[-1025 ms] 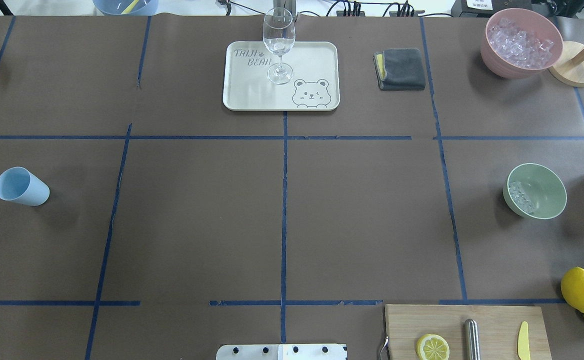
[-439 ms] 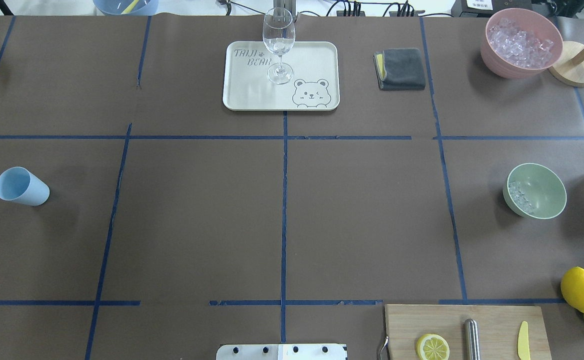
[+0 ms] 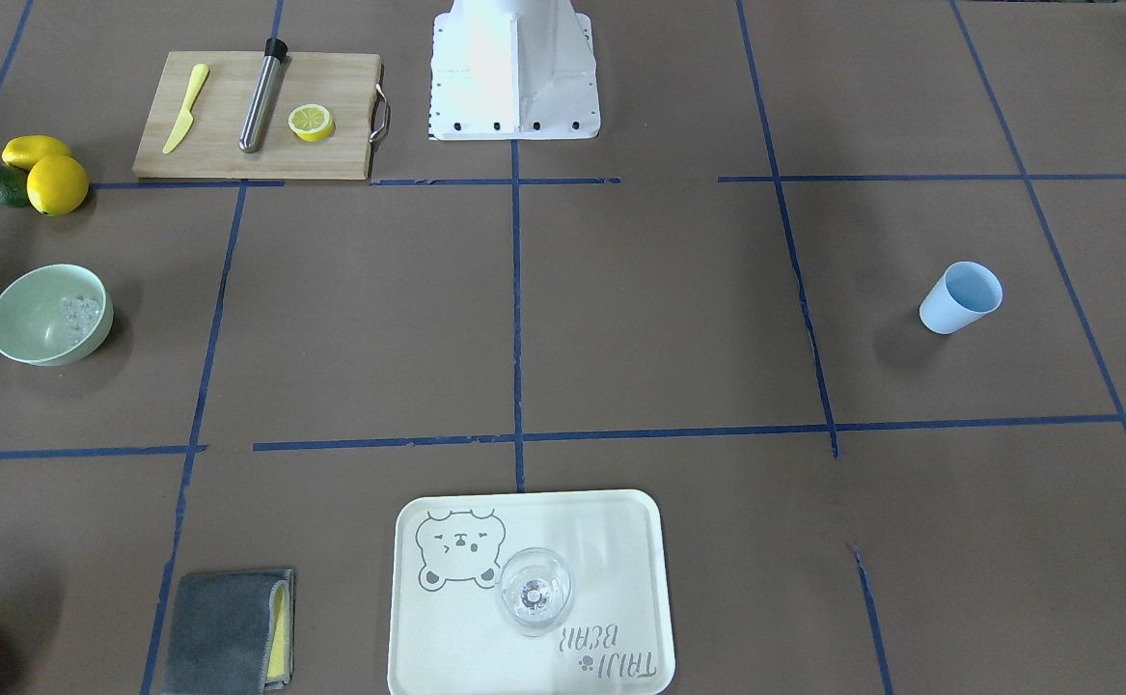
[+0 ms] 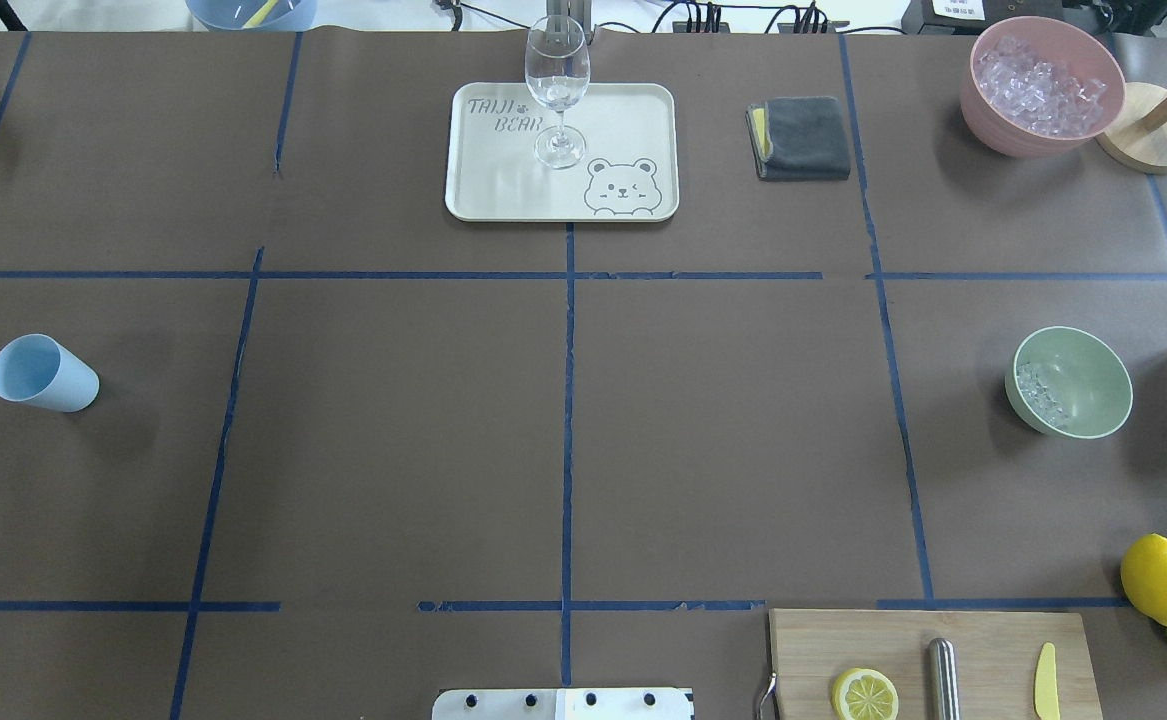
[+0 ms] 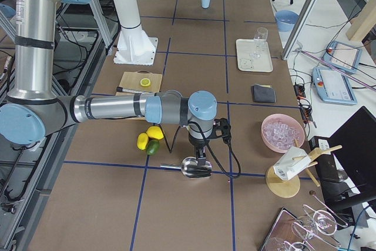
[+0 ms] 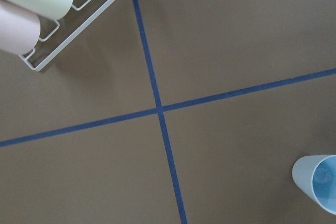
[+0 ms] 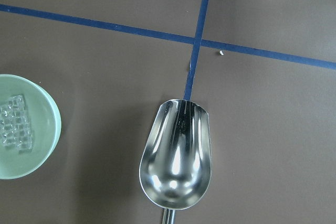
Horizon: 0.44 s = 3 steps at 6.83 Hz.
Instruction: Pour ice into bowl
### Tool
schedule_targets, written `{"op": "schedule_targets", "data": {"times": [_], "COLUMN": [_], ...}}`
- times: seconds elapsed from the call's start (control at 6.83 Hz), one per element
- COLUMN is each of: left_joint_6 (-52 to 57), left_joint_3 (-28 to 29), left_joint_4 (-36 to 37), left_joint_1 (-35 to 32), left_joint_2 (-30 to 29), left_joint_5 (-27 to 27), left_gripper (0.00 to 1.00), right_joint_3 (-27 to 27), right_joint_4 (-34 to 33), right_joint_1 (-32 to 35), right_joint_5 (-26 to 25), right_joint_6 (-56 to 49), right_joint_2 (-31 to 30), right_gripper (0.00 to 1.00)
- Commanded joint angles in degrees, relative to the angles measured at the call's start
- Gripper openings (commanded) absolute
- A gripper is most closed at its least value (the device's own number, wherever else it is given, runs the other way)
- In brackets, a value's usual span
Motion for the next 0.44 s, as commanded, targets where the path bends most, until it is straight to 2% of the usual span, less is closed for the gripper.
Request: {"op": "schedule_targets", "data": {"times": [0.0, 0.29], "left_joint_6": [-0.15, -0.06], "left_joint_3": [3.0, 3.81], "left_joint_4": [-0.06, -0.15], "left_joint_1": [-0.09, 0.0], "left_joint_2": [2.54, 2.36], "left_joint_5": [-2.27, -2.73], "left_gripper": [1.0, 1.0], "right_joint_3": [-0.41, -3.65], "right_joint_4": [-0.2, -0.2], "right_joint_1": [1.53, 2.67], "right_joint_5": [0.9, 3.18], "right_joint_6": [0.22, 0.05], "right_joint_2": [-0.39, -0.39], "right_gripper": [1.0, 1.0]}}
